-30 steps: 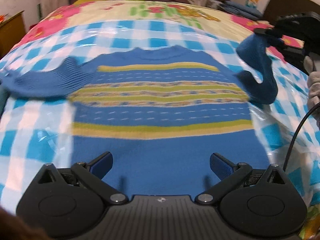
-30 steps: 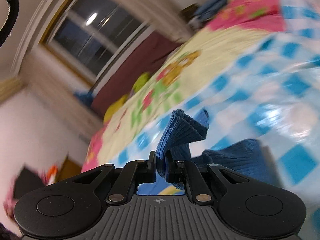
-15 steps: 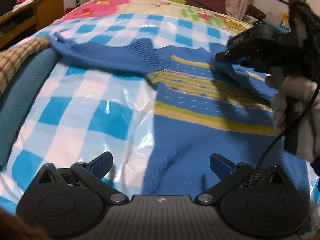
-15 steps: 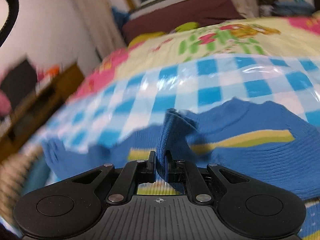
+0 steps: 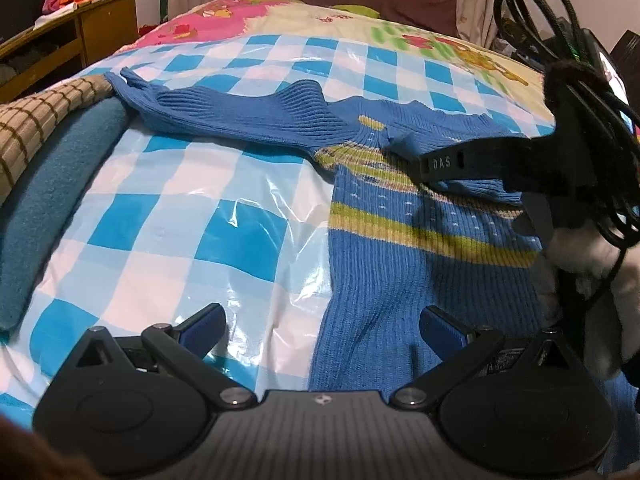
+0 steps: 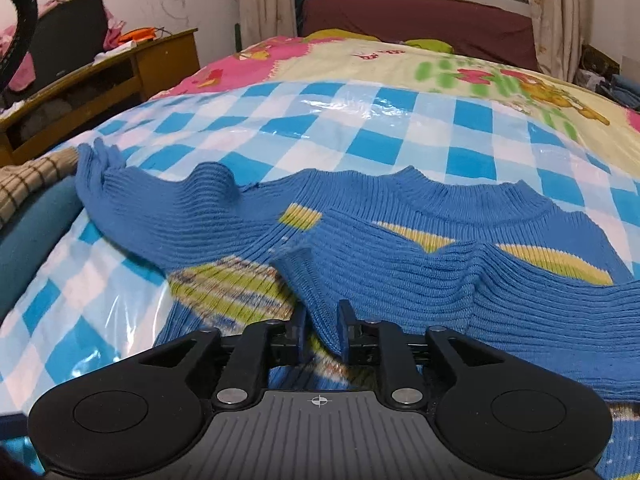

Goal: Fold small clothes
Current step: 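Open the right gripper to release the folded sleeve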

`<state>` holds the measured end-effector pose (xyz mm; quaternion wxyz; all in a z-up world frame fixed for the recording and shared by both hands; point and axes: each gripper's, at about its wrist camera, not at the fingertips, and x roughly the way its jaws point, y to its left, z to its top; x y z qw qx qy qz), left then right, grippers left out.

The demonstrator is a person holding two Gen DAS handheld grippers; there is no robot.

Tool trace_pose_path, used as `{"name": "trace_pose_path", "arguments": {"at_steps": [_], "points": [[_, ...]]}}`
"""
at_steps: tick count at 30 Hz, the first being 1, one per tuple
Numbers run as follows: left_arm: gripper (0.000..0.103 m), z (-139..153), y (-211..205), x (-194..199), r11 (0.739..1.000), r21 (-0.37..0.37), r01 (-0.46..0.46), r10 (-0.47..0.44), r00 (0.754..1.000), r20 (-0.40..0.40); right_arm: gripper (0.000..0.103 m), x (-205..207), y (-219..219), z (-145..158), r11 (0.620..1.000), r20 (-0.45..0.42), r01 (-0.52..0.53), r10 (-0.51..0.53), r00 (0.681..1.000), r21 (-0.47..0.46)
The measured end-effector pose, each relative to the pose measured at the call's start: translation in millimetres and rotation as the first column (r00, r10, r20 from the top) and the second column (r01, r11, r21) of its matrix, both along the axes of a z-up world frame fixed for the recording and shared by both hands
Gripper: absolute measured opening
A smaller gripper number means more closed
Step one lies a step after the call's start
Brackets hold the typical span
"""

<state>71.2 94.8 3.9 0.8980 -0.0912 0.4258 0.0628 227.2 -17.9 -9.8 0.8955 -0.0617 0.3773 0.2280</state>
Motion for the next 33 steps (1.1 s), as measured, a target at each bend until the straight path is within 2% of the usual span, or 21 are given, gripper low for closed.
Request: {"name": "trace_pose_path", "arguments": {"at_steps": [2,7,9,11,13,14,15,17,20,24,29,33], "points": [[0.103,-1,1,-1,1.000,0.005,0.000,0.000,1.000,0.007,0.031,-5,-2,0,1.000,-0.002,-0.024,0.024,1.000,0.007],[0.103,-5,7,-2,1.000,-0.016,-0.014,0.014,1.000,0.004,0.036,-17,1,5,0.998,0.082,-0.035,0.039,0.996,-0.049],[0.103,-6,10,-2,1.000,-0.025,-0.018,0.018,1.000,0.006,0.052,-13,6,5,0.997,0.099,-0.028,0.036,0.994,-0.075],[0.103,-7,11,-3,0.999,-0.029,-0.018,0.019,1.000,0.010,0.052,-10,12,2,0.994,0.122,-0.032,0.045,0.991,-0.105],[0.103,-7,12,-3,0.999,-0.029,-0.017,0.017,1.000,0.011,0.047,-6,18,-2,0.990,0.139,-0.033,0.052,0.989,-0.139],[0.103,-7,11,-3,0.999,-0.029,-0.017,0.017,1.000,0.011,0.041,-3,21,-4,0.989,0.133,-0.029,0.048,0.990,-0.144],[0.103,-7,11,-3,0.999,-0.029,-0.017,0.017,1.000,0.010,0.029,1,22,-5,0.990,0.118,-0.024,0.040,0.992,-0.137],[0.103,-8,12,-3,1.000,-0.028,-0.014,0.014,1.000,0.010,0.015,5,24,-6,0.993,0.091,-0.024,0.035,0.995,-0.118],[0.103,-9,11,-3,1.000,-0.027,-0.010,0.010,1.000,0.010,0.004,6,31,-2,0.996,0.086,-0.018,0.026,0.996,-0.093],[0.103,-10,11,-3,1.000,-0.027,-0.009,0.009,1.000,0.010,0.000,6,43,7,0.999,0.091,-0.030,0.033,0.995,-0.038],[0.103,-9,9,-3,1.000,-0.020,-0.009,0.009,1.000,0.010,0.000,2,52,15,0.998,0.105,-0.056,0.058,0.993,-0.022],[0.103,-8,10,-4,1.000,-0.030,-0.006,0.006,1.000,0.025,0.009,-9,29,19,0.998,0.135,-0.065,0.065,0.989,0.000]]}}
